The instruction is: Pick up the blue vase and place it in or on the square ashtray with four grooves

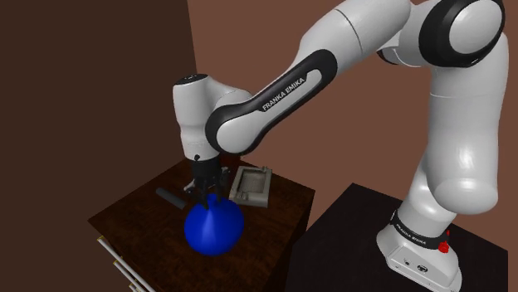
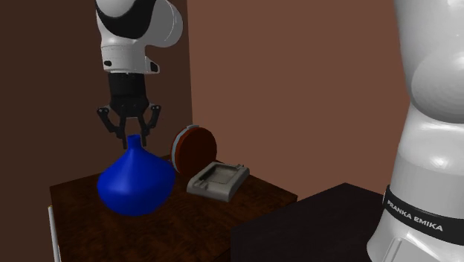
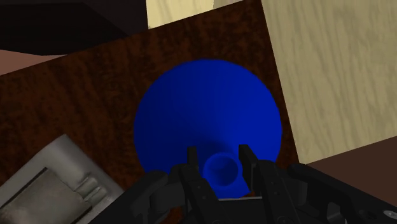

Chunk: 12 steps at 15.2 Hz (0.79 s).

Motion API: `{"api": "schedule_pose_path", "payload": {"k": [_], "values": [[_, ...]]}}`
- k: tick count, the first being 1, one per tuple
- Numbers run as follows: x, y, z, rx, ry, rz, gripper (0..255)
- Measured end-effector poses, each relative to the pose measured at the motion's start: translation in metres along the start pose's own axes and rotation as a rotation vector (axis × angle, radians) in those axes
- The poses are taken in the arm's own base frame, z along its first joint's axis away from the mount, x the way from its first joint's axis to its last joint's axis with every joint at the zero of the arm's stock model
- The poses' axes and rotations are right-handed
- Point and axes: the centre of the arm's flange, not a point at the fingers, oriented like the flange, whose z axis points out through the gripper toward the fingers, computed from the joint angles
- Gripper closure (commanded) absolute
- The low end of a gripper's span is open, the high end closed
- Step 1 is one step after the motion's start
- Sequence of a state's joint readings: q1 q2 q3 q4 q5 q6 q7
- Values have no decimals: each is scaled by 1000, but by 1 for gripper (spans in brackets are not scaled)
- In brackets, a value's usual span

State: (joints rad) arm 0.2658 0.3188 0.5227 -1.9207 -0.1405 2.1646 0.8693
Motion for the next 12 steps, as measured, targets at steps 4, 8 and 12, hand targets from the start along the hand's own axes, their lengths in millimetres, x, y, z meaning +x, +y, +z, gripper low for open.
{"api": "schedule_pose_path", "payload": {"k": [4, 8, 12], "values": [[7, 14, -18, 0, 0, 0, 255], [31, 56, -30, 0, 0, 1, 255], [52, 101, -46, 0, 0, 2, 255]]}}
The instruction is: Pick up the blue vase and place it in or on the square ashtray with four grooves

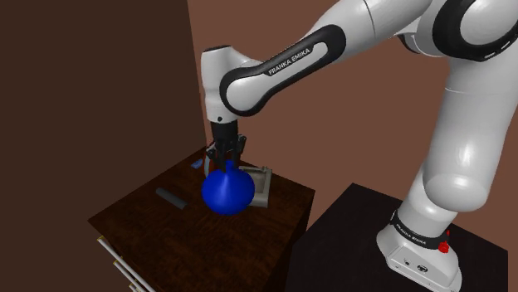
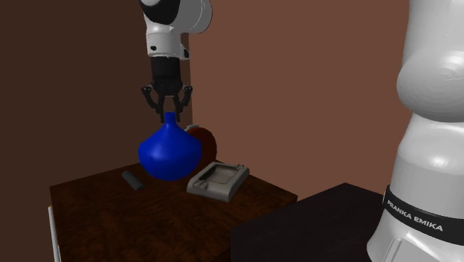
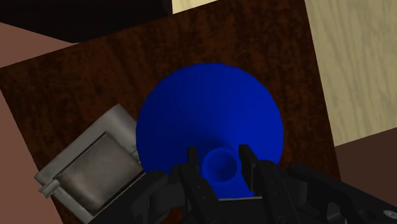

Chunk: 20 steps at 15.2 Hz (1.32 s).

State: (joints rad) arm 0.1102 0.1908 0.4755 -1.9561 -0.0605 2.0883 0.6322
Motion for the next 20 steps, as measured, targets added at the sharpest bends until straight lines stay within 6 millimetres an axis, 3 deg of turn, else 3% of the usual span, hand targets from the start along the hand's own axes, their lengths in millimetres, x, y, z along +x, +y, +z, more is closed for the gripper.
{"api": "schedule_pose_path", "payload": {"k": [17, 20], "values": [[110, 188, -56, 1, 0, -1, 255], [125, 213, -62, 0, 0, 0, 255]]}}
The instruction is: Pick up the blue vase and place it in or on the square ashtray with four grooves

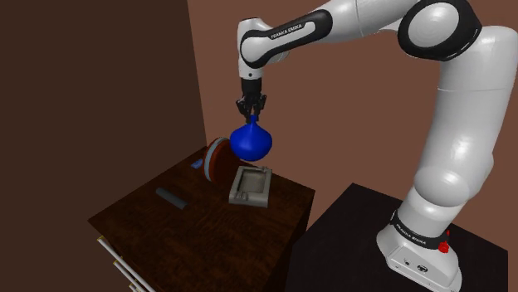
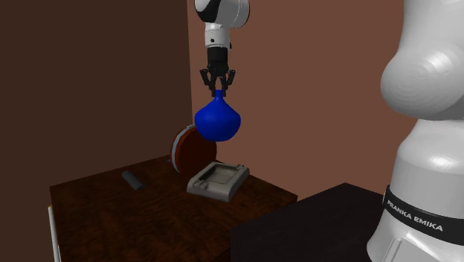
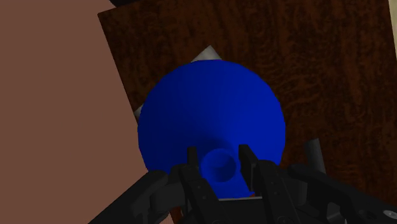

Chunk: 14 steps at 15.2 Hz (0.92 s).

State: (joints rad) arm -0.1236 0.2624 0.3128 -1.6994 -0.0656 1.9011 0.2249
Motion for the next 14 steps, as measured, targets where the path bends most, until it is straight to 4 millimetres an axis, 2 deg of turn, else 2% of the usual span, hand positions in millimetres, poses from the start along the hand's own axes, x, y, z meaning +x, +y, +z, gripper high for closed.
{"api": "schedule_pose_path", "payload": {"k": [3, 14], "values": [[2, 6, 10, 0, 0, -1, 255], [6, 7, 68, 0, -1, -2, 255]]}}
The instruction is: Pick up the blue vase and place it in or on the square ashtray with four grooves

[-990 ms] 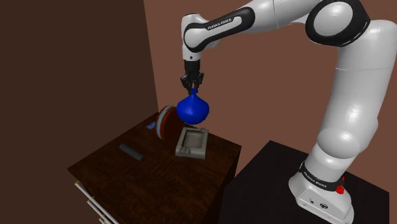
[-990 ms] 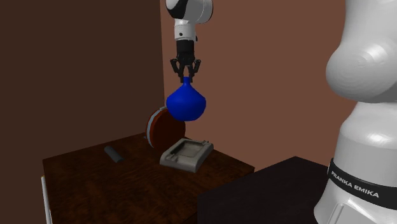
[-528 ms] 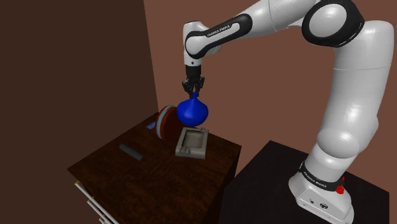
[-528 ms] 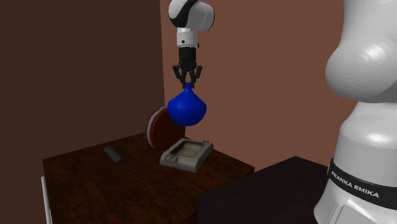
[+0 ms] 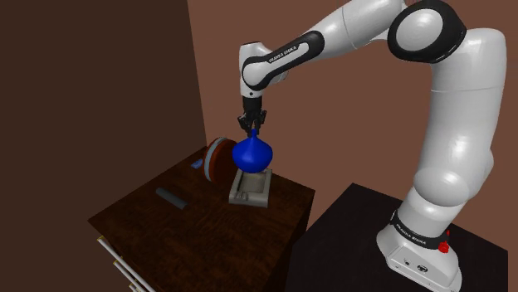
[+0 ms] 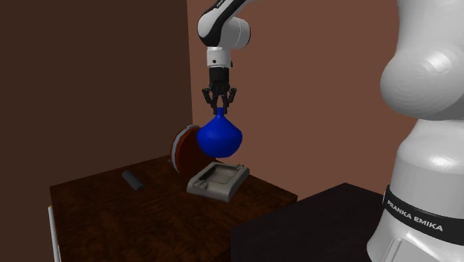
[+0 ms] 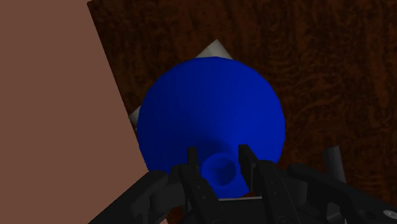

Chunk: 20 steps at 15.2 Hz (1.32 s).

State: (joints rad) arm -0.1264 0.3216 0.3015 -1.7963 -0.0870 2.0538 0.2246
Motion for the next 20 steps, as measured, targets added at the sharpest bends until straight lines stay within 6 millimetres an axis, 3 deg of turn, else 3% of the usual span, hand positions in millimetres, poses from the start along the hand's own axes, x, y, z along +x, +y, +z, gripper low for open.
{"api": "schedule_pose_path", "payload": {"k": [15, 20], "values": [[4, 0, 78, 0, 0, 0, 255], [4, 0, 84, 0, 0, 0, 255]]}}
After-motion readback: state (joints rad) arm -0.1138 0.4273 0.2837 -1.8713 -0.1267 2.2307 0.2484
